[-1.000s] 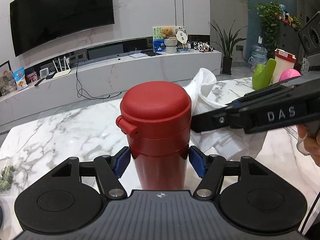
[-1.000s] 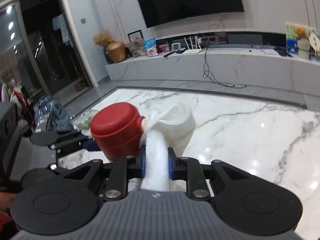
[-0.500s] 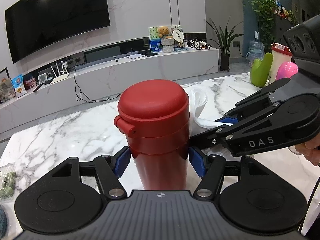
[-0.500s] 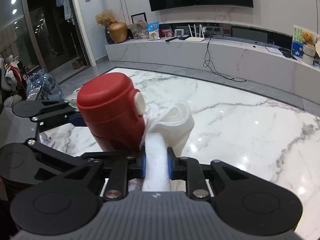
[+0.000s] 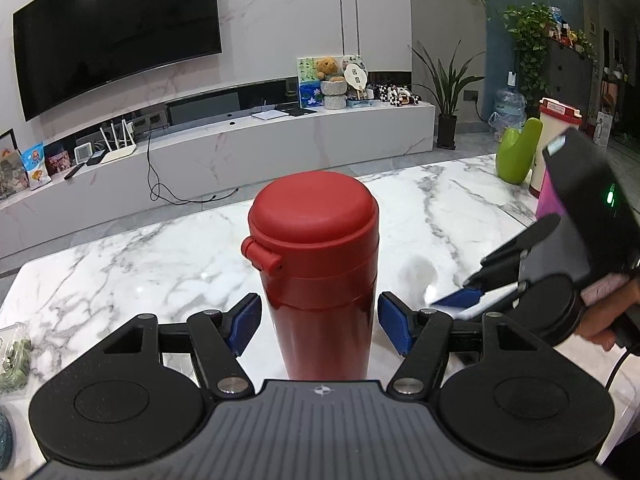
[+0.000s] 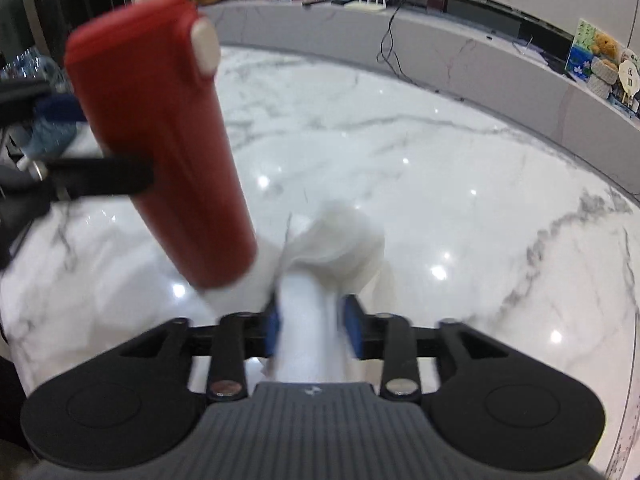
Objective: Clean container
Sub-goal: 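Wipe the red bottle body with the cloth in the right tool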
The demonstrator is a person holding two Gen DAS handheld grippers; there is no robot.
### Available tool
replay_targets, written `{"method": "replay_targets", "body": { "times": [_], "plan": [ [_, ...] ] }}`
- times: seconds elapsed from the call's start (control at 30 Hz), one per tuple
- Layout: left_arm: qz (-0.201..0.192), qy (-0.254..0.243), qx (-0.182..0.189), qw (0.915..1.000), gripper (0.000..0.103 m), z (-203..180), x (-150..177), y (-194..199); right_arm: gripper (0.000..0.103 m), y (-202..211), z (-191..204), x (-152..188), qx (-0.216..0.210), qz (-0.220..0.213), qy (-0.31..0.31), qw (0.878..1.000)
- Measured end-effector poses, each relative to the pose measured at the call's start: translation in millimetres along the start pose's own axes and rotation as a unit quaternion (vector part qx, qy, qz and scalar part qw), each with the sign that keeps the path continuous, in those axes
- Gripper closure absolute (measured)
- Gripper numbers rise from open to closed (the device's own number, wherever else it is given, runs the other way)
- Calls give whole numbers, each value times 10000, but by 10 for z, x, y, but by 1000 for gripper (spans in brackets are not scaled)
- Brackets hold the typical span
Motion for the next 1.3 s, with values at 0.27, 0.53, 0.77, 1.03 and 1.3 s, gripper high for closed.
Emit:
{"method": "replay_targets", "body": {
  "times": [0.27, 0.53, 0.77, 1.03, 1.3],
  "plan": [
    [-4, 156, 59, 9999, 40, 43, -25, 15, 40, 268, -68, -66, -302, -671, -678, 9950],
    [-1, 251, 84, 9997, 40, 70, -40, 24, 42, 21, -179, -8, 291, -614, -1391, 9879],
    [7, 310, 107, 9995, 40, 82, -43, 33, 42, -47, -129, -27, 441, -468, -1230, 9903],
    [-38, 281, 95, 9996, 40, 85, -49, 60, 43, 59, 10, -18, 419, -544, -1046, 9921],
    [-84, 312, 89, 9994, 40, 87, -53, 72, 44, -103, 93, 49, 715, -465, -548, 9949]
  ]
}}
Point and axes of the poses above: each gripper's, at about its wrist camera, not at the fingertips, and y roughly against the way its jaws point, z to its left, x to its underside, the point moved 8 cm from there along -y, roughly the way its jaws point, and after that the axes turned 5 degrees about y, right-handed, at the moved point
